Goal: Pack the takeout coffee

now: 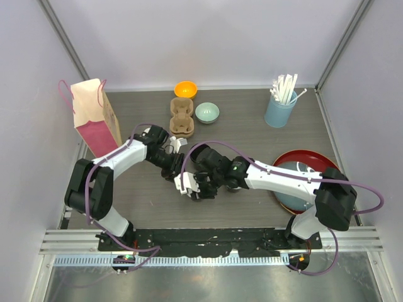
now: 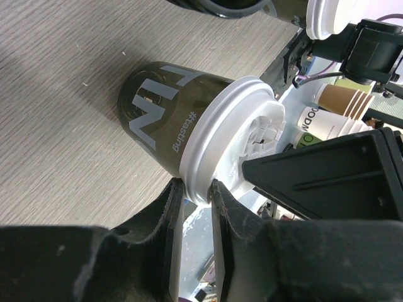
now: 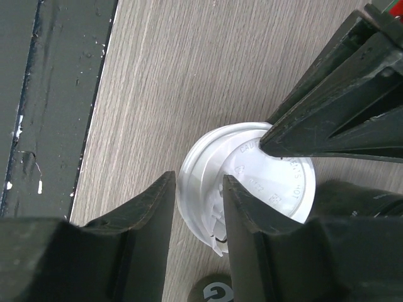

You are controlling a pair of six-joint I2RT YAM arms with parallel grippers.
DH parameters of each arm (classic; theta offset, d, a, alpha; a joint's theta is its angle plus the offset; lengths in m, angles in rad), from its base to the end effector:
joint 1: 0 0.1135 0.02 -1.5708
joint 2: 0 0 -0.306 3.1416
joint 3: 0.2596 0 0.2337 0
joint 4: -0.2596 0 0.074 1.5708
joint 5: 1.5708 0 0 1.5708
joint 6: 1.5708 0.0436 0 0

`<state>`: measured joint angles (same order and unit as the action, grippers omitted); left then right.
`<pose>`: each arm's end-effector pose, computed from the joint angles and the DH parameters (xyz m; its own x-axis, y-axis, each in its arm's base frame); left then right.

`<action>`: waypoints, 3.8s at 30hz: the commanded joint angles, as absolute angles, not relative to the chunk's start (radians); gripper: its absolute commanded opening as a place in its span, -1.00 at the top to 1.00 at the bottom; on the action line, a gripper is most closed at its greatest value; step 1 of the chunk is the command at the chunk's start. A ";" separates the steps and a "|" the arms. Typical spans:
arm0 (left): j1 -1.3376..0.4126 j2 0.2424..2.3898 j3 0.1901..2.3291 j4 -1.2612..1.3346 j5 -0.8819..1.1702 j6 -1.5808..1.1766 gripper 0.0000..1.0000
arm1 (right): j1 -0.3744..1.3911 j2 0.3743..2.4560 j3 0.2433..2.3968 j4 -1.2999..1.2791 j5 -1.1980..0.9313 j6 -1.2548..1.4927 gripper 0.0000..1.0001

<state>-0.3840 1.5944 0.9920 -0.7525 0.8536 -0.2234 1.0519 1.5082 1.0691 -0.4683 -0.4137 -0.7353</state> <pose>0.2374 -0.1314 0.2406 -0.9709 0.2352 -0.0458 0.1855 0.6163 -0.7653 0.1340 0.2700 0.2874 0.3259 -0.6678 -0.6692 -0.9428 -0.2816 -0.1782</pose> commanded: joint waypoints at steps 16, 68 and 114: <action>-0.385 1.601 1.005 -0.761 0.813 -0.186 0.49 | 1.049 1.500 1.115 -0.492 -0.391 -0.715 0.35; -0.360 1.618 1.054 -0.788 0.899 -0.170 0.17 | 1.051 1.445 0.891 -0.413 -0.448 -0.683 0.97; -0.290 1.598 1.088 -0.876 0.913 -0.103 -0.05 | 0.982 1.404 1.138 -0.408 -0.574 -0.440 -0.01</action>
